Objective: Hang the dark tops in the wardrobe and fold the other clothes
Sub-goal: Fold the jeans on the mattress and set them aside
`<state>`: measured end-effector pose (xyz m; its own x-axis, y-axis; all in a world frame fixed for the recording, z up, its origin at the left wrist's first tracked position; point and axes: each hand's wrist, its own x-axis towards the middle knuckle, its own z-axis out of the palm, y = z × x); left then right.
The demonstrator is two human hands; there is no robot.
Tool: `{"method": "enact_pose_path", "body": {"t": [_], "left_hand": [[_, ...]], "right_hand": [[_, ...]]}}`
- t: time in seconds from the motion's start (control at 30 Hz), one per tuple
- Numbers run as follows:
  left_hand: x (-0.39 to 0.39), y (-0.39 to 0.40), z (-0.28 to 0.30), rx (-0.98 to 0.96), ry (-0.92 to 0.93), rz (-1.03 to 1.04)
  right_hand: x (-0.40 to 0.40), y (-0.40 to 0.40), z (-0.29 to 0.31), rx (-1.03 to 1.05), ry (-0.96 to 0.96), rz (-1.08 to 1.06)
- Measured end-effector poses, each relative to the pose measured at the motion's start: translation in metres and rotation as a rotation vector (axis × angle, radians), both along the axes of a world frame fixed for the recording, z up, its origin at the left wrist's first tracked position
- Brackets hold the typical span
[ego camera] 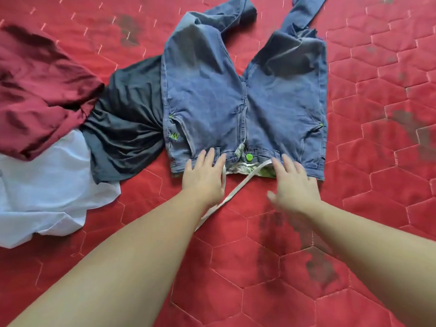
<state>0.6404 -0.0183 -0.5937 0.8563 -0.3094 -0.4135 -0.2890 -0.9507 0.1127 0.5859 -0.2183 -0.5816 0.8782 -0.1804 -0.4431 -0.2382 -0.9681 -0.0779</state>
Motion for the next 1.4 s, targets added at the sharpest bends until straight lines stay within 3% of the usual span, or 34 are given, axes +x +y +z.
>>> {"method": "enact_pose_path", "body": {"t": [0.13,0.23,0.33,0.43,0.57,0.73,0.8,0.93,1.17,1.27,1.37,1.4], "left_hand": [[0.012,0.001,-0.044,0.066,0.032,0.074],[0.019,0.003,-0.063,0.012,-0.206,0.069],[0.027,0.002,-0.065,-0.055,-0.375,0.025],[0.021,-0.009,-0.062,-0.097,-0.403,0.018],[-0.03,-0.035,-0.046,-0.035,-0.328,-0.084],[-0.123,-0.064,-0.016,0.017,-0.012,-0.401],[-0.151,-0.082,0.017,0.017,0.074,-0.499],[-0.172,-0.131,0.115,0.013,0.084,-0.61],[-0.163,-0.187,0.339,0.054,0.042,-0.699],[-0.167,-0.197,0.45,-0.007,-0.193,-0.724],[-0.181,-0.202,0.557,-0.29,-0.517,-0.607],[-0.188,-0.202,0.587,-0.391,-0.56,-0.568]], "right_hand": [[0.015,-0.004,-0.048,-0.085,-0.022,0.021],[0.013,-0.009,-0.072,-0.198,-0.268,0.059],[0.026,-0.025,-0.078,-0.155,-0.467,0.099],[0.028,-0.038,-0.072,-0.018,-0.513,0.058],[-0.039,-0.044,-0.06,0.141,-0.418,0.006],[-0.154,-0.089,-0.037,0.193,-0.036,-0.032],[-0.198,-0.115,-0.011,0.213,0.079,-0.031],[-0.244,-0.159,0.078,0.181,0.117,-0.075],[-0.278,-0.211,0.311,0.195,0.066,-0.135],[-0.302,-0.21,0.424,0.093,-0.25,-0.233],[-0.335,-0.198,0.518,-0.074,-0.794,-0.334],[-0.347,-0.193,0.541,-0.096,-0.892,-0.334]]}}
